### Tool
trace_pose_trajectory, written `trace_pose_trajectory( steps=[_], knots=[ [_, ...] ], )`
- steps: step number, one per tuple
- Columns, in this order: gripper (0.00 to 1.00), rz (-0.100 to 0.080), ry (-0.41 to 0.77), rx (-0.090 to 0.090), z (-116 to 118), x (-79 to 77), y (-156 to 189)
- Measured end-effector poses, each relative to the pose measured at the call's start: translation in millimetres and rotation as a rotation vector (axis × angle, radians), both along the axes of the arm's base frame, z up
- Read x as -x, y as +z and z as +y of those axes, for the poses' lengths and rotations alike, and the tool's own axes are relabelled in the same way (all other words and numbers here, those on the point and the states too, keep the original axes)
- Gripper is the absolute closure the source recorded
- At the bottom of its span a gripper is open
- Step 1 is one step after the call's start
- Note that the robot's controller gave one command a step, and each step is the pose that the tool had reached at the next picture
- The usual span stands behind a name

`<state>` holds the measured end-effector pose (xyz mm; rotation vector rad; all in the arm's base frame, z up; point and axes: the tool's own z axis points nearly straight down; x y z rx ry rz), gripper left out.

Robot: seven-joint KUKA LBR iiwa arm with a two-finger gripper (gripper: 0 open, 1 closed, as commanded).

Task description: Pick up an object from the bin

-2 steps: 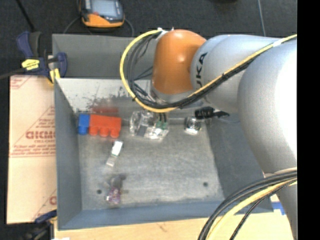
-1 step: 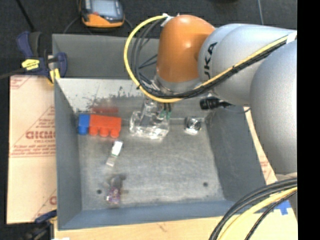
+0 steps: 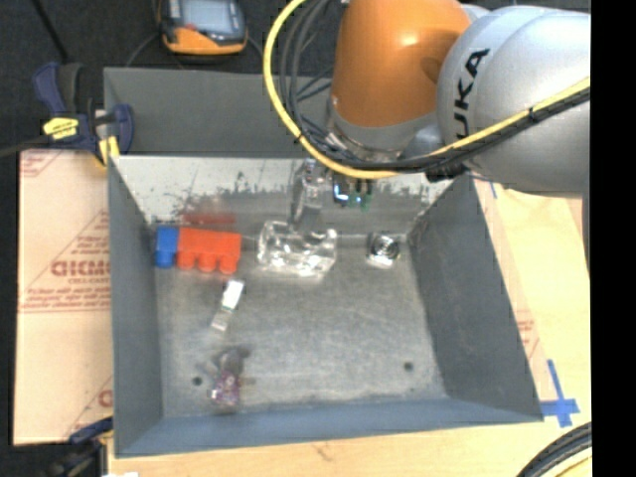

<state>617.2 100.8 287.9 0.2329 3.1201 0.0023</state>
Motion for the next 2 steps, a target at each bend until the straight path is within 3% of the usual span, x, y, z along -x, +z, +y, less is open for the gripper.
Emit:
trace_pose_trajectory(
  steps=[1, 2],
  knots=[
    [1.00, 0.016, 0.167, 0.003, -19.3, 29.0, -95.9],
    [1.00, 0.013, 0.004, -0.002, 26.4, 13.8, -134.4]
  ],
)
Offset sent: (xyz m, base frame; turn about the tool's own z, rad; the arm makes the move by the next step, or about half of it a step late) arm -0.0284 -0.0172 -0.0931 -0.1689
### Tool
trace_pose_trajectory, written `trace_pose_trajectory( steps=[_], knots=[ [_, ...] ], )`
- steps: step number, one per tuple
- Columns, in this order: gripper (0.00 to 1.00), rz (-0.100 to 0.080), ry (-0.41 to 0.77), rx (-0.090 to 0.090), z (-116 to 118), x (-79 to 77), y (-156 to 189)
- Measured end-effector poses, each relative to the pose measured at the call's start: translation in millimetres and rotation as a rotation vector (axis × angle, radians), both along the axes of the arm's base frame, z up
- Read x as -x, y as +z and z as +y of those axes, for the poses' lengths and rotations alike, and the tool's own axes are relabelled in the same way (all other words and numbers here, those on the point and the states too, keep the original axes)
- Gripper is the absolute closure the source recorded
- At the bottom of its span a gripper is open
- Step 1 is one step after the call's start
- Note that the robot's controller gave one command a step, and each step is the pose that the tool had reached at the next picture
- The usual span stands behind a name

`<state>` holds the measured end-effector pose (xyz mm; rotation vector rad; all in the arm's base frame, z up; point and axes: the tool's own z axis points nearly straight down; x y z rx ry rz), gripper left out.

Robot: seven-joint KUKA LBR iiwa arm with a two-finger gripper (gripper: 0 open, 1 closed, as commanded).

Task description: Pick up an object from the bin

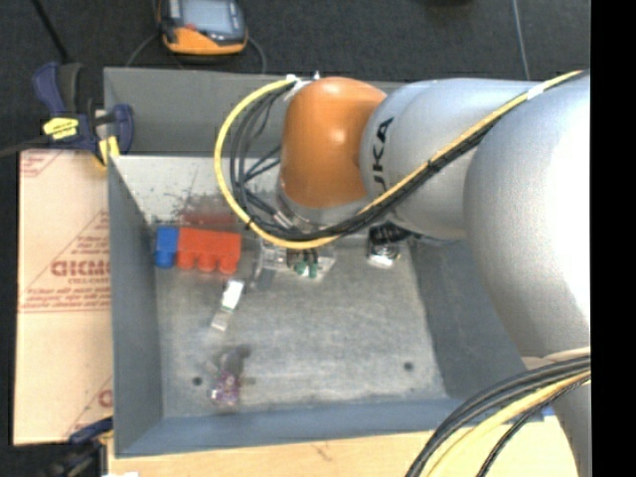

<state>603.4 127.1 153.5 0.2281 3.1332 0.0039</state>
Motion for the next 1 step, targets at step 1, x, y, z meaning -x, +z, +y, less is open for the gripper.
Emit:
trace_pose_trajectory(
  steps=[1],
  knots=[
    [1.00, -0.011, 0.016, 0.000, -2.3, 3.2, 77.3]
  ],
)
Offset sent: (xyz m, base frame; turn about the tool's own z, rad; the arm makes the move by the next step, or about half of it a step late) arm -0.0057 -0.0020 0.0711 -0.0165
